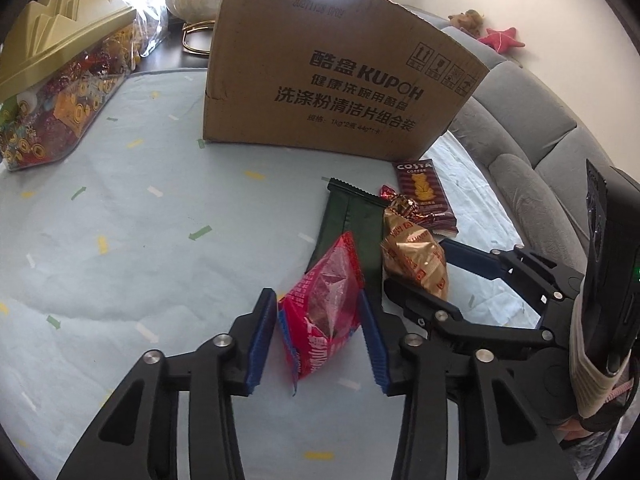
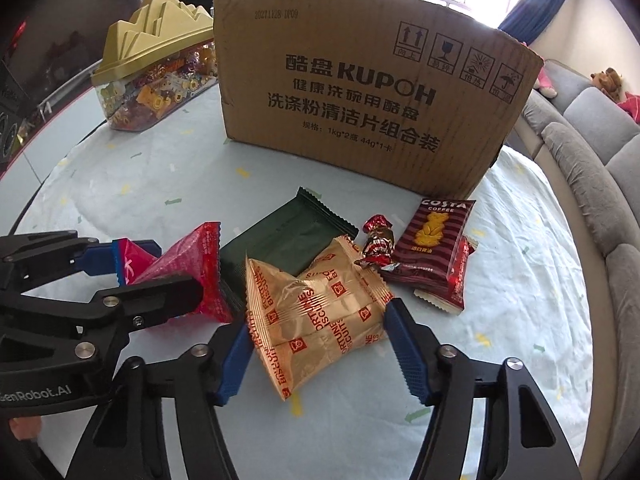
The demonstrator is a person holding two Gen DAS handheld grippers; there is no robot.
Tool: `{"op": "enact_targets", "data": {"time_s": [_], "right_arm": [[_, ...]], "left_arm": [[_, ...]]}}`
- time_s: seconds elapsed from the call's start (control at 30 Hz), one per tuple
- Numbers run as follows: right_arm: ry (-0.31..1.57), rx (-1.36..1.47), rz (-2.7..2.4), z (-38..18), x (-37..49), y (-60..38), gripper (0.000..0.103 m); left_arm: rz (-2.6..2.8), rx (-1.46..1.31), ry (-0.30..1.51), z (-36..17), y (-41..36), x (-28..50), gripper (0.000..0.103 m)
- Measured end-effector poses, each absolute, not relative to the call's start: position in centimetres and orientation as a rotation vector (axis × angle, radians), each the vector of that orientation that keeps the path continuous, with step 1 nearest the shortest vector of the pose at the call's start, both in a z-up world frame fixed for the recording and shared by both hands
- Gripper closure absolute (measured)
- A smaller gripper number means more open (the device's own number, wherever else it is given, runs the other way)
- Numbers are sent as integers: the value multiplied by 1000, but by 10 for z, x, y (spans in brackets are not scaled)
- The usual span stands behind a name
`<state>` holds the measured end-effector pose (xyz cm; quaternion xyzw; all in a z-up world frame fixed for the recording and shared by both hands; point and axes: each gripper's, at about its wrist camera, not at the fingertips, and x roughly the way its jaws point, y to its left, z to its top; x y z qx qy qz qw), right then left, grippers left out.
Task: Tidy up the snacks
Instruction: 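Grasp the red candy bag with the left gripper while the right grasps the orange-brown biscuit pack, then carry both packs over the cardboard box and open both grippers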
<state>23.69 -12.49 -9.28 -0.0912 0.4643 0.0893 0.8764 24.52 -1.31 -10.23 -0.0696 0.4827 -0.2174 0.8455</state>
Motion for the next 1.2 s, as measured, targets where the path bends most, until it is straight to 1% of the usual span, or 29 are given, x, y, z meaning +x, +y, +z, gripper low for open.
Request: {"op": "enact_targets", "data": {"time_s": [0.03,0.2,0.27,0.5,0.53,0.9,1.2], "right_arm": [[970,-187,182,-93,237,-126,46],[980,-133,174,-91,232,-132,52],[975,-121,171,-89,230,-134,56],[946,-55,173,-76,216,-146,61],[946,-55,173,-76,216,-146,72],[875,21,195,-53,198,-160,74],[783,43,188,-21,188,-166,74]], "left_arm": [[-454,-143,1018,-102,-14,245,63],[-424,-130,1014,-100,-15,241,66],[-409,-128,1010,-99,-15,240,68],[-368,-115,968,-85,-17,230,69],[-364,-110,960,-83,-17,228,69],[-350,-78,888,-60,-23,210,70],[-354,-69,811,-31,-27,208,70]]}}
